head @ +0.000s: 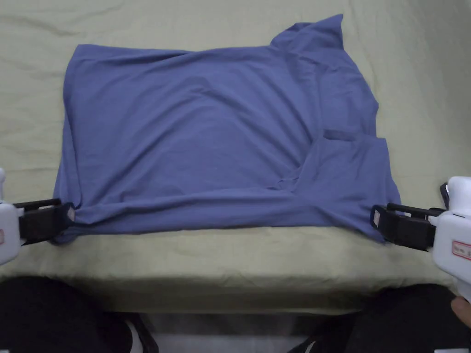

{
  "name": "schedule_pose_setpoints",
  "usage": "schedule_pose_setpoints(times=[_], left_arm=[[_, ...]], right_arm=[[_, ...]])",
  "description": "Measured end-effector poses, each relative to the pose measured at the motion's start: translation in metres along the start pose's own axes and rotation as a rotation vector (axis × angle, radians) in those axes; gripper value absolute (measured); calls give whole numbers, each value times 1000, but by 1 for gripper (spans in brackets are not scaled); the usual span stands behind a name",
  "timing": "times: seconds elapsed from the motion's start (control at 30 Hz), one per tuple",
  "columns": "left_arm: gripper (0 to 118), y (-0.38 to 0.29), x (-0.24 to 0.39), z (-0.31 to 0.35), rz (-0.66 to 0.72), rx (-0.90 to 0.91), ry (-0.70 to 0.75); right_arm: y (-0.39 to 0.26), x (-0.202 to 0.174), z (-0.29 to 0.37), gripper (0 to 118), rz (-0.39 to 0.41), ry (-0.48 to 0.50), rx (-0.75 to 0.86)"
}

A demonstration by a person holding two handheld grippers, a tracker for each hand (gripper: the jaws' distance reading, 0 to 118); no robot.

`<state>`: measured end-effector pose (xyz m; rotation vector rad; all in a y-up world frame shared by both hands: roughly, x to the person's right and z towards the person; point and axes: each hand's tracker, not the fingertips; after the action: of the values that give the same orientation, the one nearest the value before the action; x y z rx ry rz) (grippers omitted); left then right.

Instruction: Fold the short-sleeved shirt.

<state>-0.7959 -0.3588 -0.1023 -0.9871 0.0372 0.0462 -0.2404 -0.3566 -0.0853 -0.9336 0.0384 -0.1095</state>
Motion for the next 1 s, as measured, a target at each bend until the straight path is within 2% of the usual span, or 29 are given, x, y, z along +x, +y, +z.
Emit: schedule_pose_setpoints(times=[0.07,0.1,0.13,0.17,0.2,0.27,0.3,0.43,0.47,0.53,0.57,0.73,0.83,0.87,0.9,0.93,0.97,1.0], left_arm=[[89,-3,5,31,-11,47,75],[86,-5,8,46,18,71,83],[66,-8,9,58,44,91,58],[15,-13,13,68,52,123,25],[0,-16,20,71,25,141,15],[0,-21,33,68,37,107,150],[0,-24,35,64,-22,60,67],[0,-22,49,42,-96,22,105],[1,-20,50,35,-97,24,108],[75,-16,48,11,-106,-26,60],[91,-12,43,-5,-107,-34,46],[91,-11,25,-59,-176,-86,158],[91,-13,9,-68,-115,-96,130],[82,-14,4,-71,-79,-101,102],[27,-16,0,-72,-49,-92,52],[0,-15,-2,-73,-35,-93,-15],[0,-13,4,-69,-31,-95,-40],[0,-16,11,-66,-49,-82,28]], right_arm=[[4,-6,17,97,-10,-12,-9],[4,-10,23,84,-11,-19,-8],[2,-15,29,51,4,-13,8],[1,-20,34,11,35,-3,32],[0,-27,34,5,61,-6,39],[-5,-37,28,4,52,-52,55],[-6,-39,25,4,74,-37,53],[-4,-45,14,4,79,6,22],[-3,-46,12,4,78,12,17],[-1,-48,12,4,75,33,21],[0,-49,12,4,71,41,22],[3,-57,9,4,95,49,17],[4,-61,4,4,104,56,0],[4,-62,2,4,106,58,-6],[4,-63,-2,4,108,63,-15],[4,-64,-3,4,110,69,-25],[4,-64,-5,4,110,72,-33],[3,-64,-6,4,110,75,-40]])
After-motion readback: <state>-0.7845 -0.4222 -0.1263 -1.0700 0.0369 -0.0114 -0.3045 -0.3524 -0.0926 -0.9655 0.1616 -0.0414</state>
